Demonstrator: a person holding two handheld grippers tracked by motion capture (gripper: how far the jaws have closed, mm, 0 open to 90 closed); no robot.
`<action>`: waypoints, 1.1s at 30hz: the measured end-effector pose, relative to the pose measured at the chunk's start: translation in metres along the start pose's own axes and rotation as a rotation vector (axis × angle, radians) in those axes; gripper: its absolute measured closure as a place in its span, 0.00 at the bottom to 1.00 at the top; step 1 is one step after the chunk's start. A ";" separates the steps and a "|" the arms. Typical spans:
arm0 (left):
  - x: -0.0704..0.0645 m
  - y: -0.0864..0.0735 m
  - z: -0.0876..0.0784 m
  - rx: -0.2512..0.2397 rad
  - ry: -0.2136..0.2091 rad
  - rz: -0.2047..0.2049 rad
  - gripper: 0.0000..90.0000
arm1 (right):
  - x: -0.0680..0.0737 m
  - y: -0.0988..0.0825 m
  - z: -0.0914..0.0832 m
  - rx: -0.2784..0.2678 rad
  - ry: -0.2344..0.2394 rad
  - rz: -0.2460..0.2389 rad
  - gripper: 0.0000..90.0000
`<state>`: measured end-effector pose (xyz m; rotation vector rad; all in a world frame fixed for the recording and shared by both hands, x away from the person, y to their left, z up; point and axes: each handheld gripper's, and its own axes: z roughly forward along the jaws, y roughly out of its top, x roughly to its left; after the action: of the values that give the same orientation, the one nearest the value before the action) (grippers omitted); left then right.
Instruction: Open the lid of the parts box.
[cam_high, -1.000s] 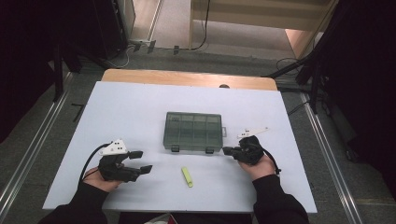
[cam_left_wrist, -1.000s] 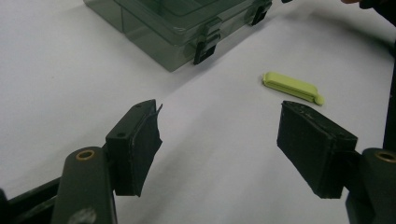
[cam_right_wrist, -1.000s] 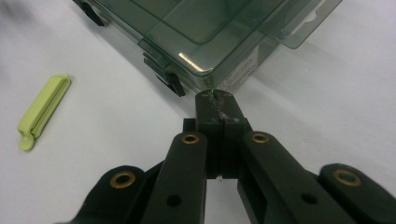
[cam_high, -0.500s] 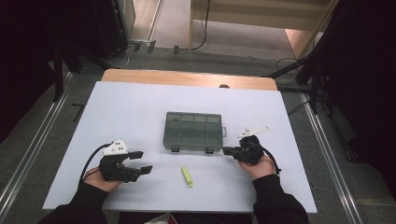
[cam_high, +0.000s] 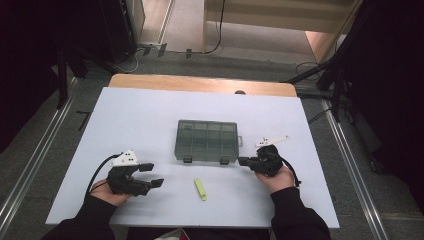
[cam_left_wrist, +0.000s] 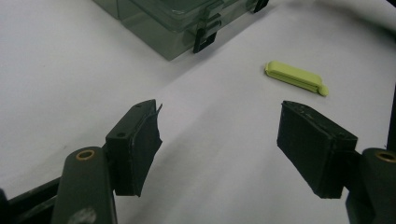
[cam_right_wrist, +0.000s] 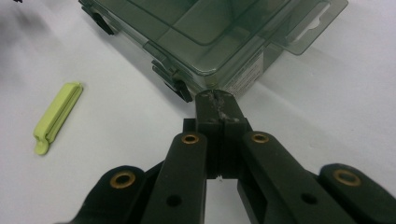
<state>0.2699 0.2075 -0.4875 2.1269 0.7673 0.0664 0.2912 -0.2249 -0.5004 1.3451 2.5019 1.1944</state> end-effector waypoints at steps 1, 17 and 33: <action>0.000 0.000 0.000 0.004 0.004 0.004 0.32 | 0.001 0.000 -0.001 -0.004 -0.001 -0.003 1.00; -0.001 0.000 0.002 0.012 -0.010 -0.002 0.32 | 0.001 0.005 -0.007 -0.052 0.020 0.004 1.00; 0.000 0.000 0.002 0.005 -0.014 -0.002 0.32 | -0.002 0.019 -0.009 -0.080 0.017 0.003 1.00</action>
<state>0.2705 0.2054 -0.4887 2.1294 0.7618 0.0481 0.3019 -0.2257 -0.4819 1.3252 2.4355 1.2974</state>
